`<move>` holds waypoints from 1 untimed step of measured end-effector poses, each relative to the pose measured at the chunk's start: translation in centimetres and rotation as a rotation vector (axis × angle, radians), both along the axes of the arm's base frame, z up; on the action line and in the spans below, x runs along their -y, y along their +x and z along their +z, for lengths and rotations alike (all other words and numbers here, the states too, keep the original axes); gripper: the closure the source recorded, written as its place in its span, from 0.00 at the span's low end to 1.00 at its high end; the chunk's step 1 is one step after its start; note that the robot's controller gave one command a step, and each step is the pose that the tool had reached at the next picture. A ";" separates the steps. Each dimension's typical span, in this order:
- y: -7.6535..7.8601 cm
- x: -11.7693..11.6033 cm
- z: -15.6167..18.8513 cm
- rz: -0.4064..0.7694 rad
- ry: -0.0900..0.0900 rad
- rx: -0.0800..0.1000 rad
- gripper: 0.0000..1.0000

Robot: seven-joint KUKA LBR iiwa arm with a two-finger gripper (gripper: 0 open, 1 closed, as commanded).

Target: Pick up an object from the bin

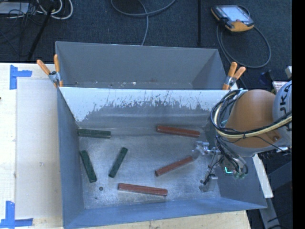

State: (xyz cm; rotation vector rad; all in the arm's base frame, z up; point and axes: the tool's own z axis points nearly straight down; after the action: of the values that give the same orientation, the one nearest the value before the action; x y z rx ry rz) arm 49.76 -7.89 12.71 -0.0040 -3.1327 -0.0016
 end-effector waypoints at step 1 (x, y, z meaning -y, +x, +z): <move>0.2 -0.1 0.3 0.005 -0.001 0.007 1.00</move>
Offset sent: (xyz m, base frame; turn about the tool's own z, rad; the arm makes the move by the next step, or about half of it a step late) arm 0.0000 0.0000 0.0000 0.0000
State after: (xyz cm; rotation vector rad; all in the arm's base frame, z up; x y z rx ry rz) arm 49.97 -7.84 13.05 0.0031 -3.1399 -0.0001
